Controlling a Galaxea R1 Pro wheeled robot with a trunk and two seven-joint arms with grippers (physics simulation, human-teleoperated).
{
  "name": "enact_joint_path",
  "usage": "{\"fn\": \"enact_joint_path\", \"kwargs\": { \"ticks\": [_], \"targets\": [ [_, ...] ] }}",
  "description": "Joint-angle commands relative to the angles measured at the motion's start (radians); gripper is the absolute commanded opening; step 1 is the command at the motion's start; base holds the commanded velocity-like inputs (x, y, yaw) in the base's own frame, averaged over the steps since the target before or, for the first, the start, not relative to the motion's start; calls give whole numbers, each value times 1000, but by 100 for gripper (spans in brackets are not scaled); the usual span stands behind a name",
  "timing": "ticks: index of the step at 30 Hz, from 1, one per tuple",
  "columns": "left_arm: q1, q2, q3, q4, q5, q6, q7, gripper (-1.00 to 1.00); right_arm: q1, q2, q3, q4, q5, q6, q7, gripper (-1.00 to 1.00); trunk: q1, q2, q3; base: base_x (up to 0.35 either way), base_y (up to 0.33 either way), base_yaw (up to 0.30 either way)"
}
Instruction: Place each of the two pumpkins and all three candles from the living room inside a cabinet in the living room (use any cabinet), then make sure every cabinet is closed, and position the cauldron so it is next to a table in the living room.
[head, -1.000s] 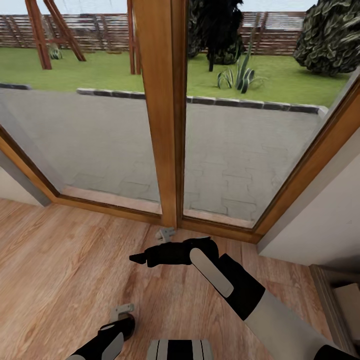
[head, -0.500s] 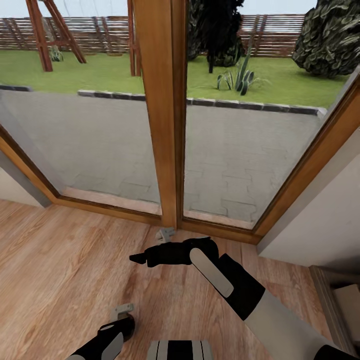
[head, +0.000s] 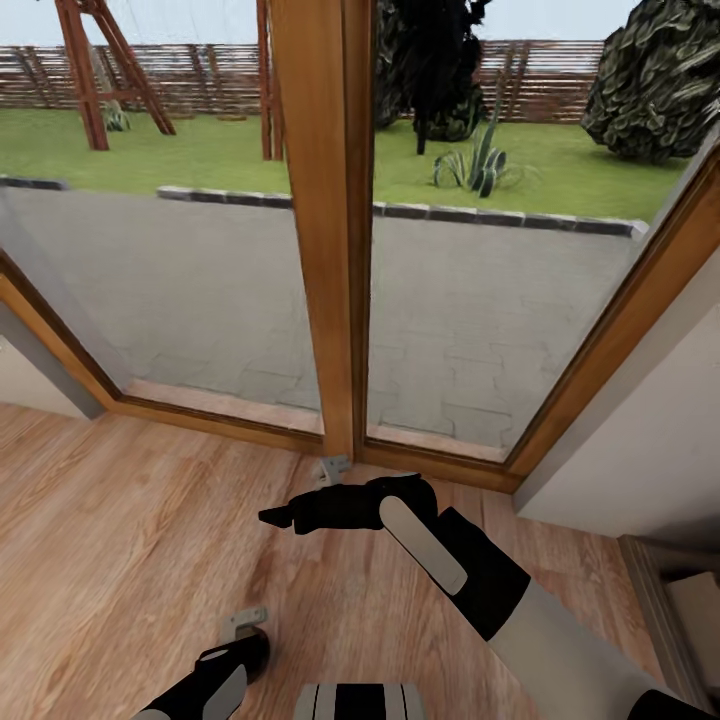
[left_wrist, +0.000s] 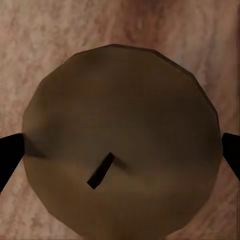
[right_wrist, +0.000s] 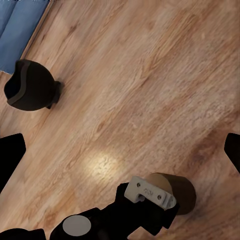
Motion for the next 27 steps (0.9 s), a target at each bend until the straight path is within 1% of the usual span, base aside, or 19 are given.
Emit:
{"fn": "enact_joint_path", "kwargs": {
  "ticks": [1, 15, 18, 20, 21, 22, 23, 25, 27],
  "targets": [
    [0, 1, -8, -2, 6, 5, 7, -100, -1, 0, -1, 0, 6, 4, 6, 100, -1, 0, 3, 0, 0, 0],
    [0, 5, -6, -2, 13, 5, 7, -100, -1, 0, -2, 2, 9, 4, 4, 100, -7, 3, 57, 0, 0, 0],
    [0, 6, -6, -2, 15, 5, 8, -100, -1, 1, -3, 30, 7, 4, 4, 100, -8, 4, 69, 0, 0, 0],
    [0, 8, -5, -2, 15, 5, 8, -100, -1, 2, -7, 70, 7, 6, 4, 100, -9, 4, 77, 0, 0, 0],
    [0, 8, -5, -2, 15, 5, 8, -100, -1, 2, -17, 84, 7, 8, 4, 100, -10, 5, 81, 0, 0, 0],
    [0, 9, -4, -2, 16, 5, 8, -100, -1, 3, -36, 94, 7, 9, 2, 100, -10, 5, 84, 0, 0, 0],
    [0, 9, -3, -2, 16, 5, 8, -100, -1, 3, -66, 104, 6, 12, 0, 100, -10, 5, 88, 0, 0, 0],
    [0, 11, -2, -2, 17, 6, 8, -100, -1, 3, -100, 110, 6, 16, -6, 100, -11, 6, 96, 0, 0, 0],
    [0, 12, -1, -2, 17, 7, 8, -100, -1, 3, -110, 113, 5, 21, -8, 100, -12, 6, 104, 0, 0, 0]
  ]
}}
